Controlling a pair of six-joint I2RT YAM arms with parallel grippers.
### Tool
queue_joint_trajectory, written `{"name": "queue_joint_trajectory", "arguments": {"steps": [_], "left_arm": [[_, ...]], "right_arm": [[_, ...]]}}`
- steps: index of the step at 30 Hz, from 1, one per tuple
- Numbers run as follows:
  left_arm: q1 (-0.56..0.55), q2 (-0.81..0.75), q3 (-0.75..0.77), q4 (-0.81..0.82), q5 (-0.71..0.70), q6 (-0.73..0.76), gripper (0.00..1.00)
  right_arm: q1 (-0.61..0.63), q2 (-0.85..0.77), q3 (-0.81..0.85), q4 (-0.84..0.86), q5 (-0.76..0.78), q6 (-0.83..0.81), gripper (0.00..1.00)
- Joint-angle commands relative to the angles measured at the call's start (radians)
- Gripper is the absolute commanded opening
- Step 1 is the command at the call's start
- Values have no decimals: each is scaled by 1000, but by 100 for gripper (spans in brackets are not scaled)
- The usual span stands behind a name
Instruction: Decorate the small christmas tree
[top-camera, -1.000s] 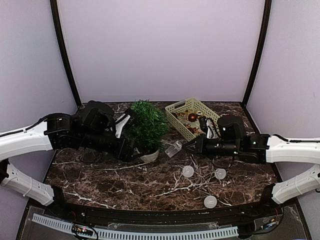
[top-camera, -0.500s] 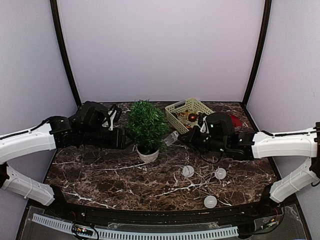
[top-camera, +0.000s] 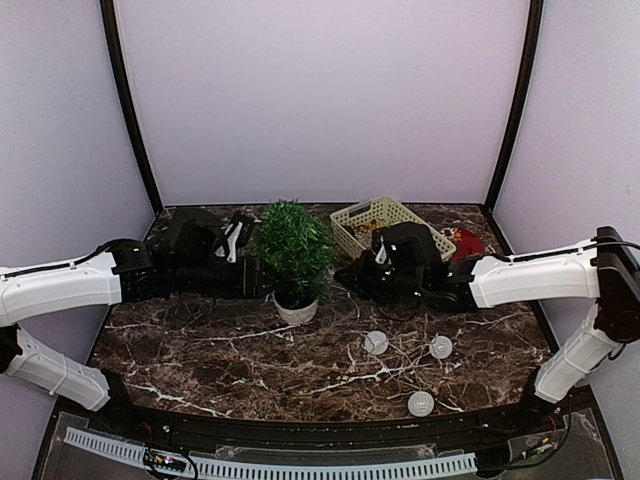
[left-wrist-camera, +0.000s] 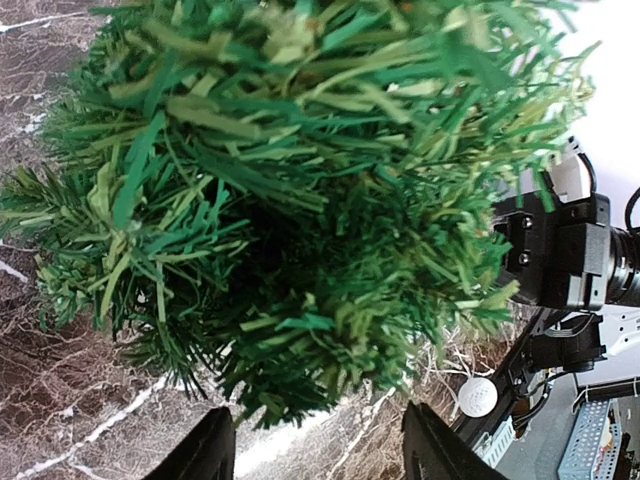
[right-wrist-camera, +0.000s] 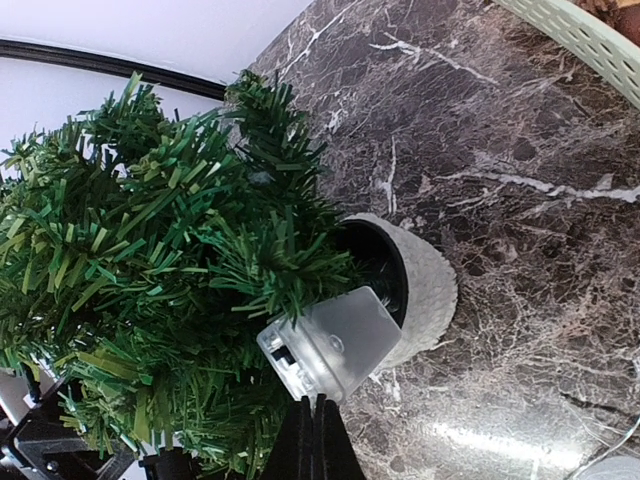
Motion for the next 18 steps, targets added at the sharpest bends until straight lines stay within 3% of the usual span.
{"name": "queue_joint_trajectory", "arguments": {"steps": [1,18], "left_arm": [[8,25,2,22,14,-4,59],[8,81,22,-2,3,27,42]], "right_arm": [[6,20,30,78,-29,20,0],[7,77,20,135,-58,26,0]]}}
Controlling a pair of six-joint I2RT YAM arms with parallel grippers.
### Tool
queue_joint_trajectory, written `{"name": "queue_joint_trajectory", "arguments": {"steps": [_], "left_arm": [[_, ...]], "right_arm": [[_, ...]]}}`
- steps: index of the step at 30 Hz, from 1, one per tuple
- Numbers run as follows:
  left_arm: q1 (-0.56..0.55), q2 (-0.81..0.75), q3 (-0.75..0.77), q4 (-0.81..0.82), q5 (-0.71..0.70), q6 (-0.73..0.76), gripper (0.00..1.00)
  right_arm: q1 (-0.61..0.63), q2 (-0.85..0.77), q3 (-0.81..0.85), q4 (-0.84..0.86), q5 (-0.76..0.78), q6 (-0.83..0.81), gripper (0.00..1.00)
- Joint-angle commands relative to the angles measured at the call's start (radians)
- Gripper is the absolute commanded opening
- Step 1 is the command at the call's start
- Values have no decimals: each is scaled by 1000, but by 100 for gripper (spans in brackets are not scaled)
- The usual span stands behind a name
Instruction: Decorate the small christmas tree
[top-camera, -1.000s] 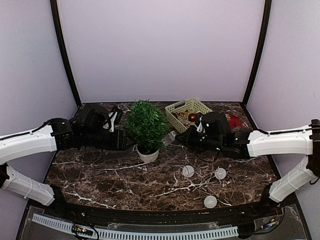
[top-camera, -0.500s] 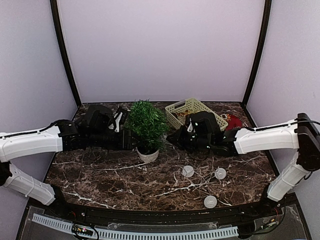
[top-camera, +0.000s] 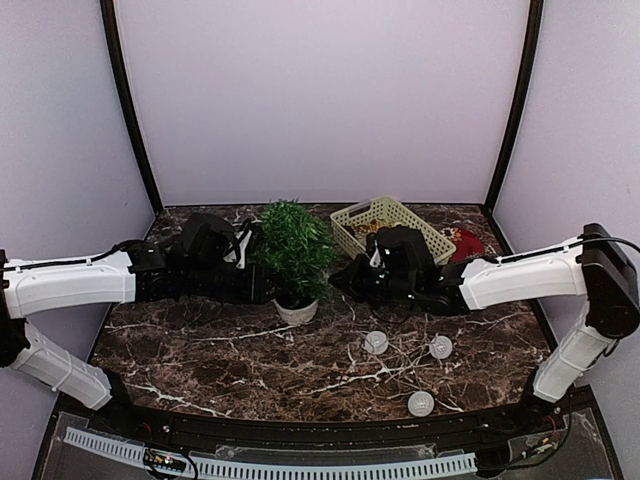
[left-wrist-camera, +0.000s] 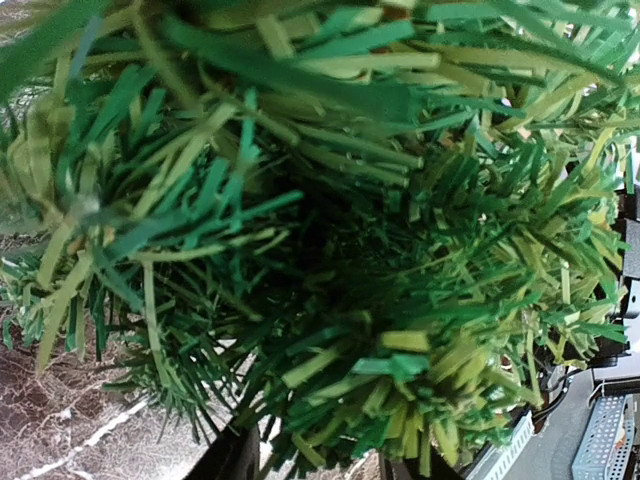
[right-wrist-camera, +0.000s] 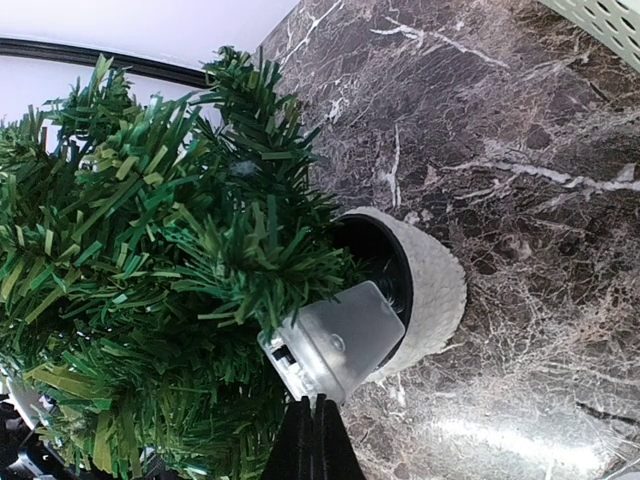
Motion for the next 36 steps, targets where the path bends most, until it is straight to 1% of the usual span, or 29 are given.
{"name": "queue_joint_trajectory", "arguments": {"steps": [1,9,14,17,21,36], "left_arm": [[4,-10,17,-14,-13,20,41],[4,5,16,7,-17,34,33],[5,18,18,0,-27,47,22],[5,22,20,-18,-42,47,10],[4,12,8,-24,-58,47,1],[5,34,16,-39,-41,72,0]], "right_arm": [[5,18,15,73,-31,9,0],[5,41,0,99,-29,23,0],[4,61,-1,103,-28,27,0],[5,77,5,95,-29,26,0],[5,97,18,78,-33,23,0],[21,213,112,63,-53,5,0]]}}
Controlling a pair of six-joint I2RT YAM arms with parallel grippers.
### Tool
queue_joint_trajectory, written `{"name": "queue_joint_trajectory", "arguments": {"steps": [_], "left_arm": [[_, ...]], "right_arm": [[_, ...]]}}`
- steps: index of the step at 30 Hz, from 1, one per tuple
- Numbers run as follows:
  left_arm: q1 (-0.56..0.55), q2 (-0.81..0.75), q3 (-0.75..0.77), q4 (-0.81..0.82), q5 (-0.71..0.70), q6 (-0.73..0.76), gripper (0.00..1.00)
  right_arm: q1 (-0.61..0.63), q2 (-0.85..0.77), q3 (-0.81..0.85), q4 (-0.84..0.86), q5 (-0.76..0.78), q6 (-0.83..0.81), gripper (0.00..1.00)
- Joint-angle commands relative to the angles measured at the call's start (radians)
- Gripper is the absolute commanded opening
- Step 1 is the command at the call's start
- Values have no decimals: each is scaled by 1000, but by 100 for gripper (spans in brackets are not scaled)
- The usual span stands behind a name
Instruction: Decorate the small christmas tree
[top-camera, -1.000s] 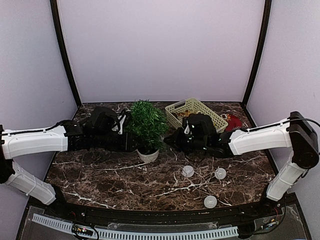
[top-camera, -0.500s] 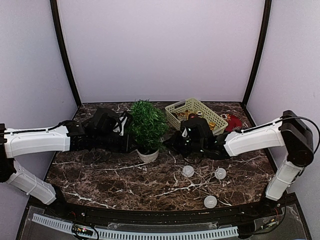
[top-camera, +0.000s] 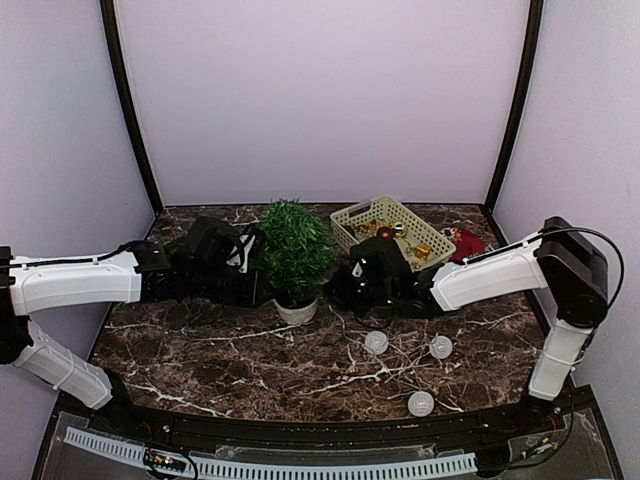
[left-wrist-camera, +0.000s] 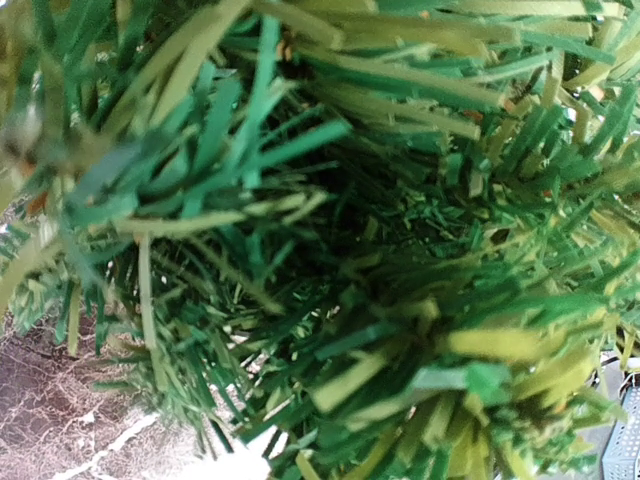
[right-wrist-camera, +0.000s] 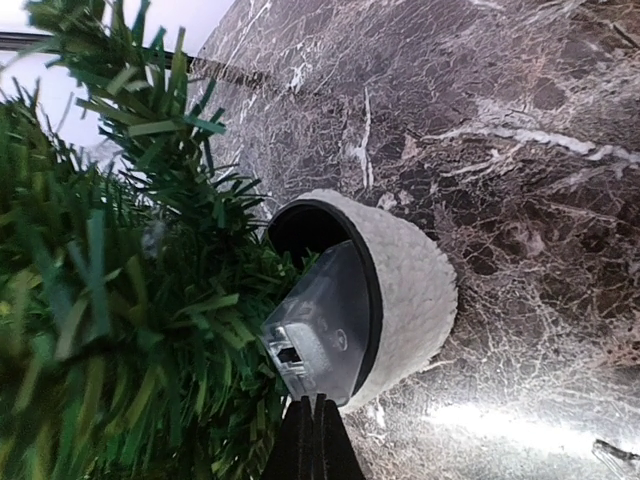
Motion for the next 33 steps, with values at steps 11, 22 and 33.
{"name": "queue_joint_trajectory", "arguments": {"steps": [11,22,33], "left_arm": [[4,-5,3,-17,-4,8,0],[11,-15,21,-52,-32,28,18],[16,-119,22,-98,-73,70,58]], "right_arm": [[11,71,78,20,-42,-36,0],[6,-123,-29,-55,24,-70,34],[-30,-460,-148,-364,228,-110,50]]}}
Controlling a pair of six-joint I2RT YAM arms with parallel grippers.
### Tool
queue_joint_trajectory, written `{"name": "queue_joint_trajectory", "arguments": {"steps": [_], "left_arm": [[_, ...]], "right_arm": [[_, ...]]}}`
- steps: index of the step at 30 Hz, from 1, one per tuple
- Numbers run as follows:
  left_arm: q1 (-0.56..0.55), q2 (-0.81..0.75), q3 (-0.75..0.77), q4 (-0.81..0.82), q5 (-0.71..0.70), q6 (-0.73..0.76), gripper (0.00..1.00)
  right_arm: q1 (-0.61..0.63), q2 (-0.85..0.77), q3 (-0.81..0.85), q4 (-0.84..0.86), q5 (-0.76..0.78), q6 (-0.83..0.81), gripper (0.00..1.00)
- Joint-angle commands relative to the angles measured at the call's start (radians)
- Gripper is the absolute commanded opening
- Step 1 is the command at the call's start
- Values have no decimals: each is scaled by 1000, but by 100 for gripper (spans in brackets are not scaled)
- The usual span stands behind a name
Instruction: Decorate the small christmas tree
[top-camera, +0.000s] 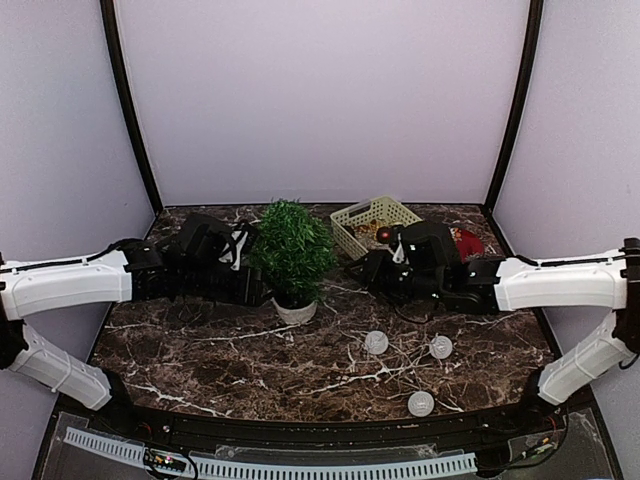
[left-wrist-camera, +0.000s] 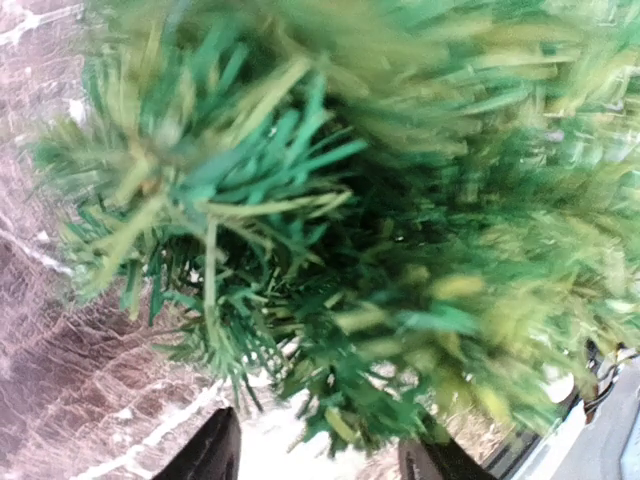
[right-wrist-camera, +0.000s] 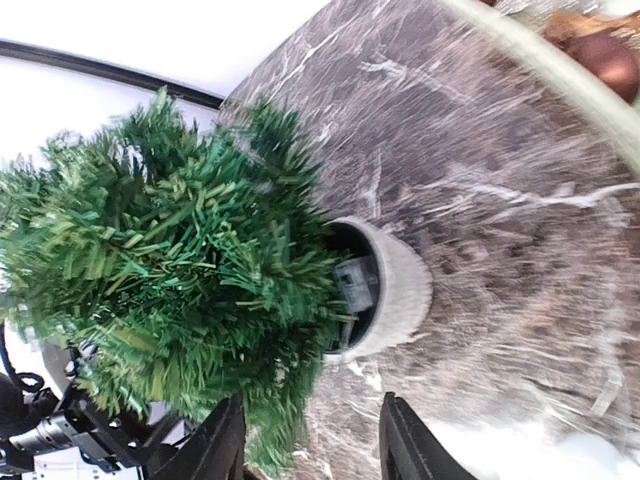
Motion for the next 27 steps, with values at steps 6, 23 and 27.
{"name": "queue_joint_trajectory", "arguments": {"steps": [6,23,27], "left_arm": [[9,-200,6,-109,-53,46,74],[18,-285,157,-217,46,170,75],[15,-235,237,-322,76,238,64]], "right_arm": [[-65,-304,-71,-462,210,-120,59],[-218,-295,-200,-642,25,-285,54],[-218,-259,-206,-637,6,-306,40]]}}
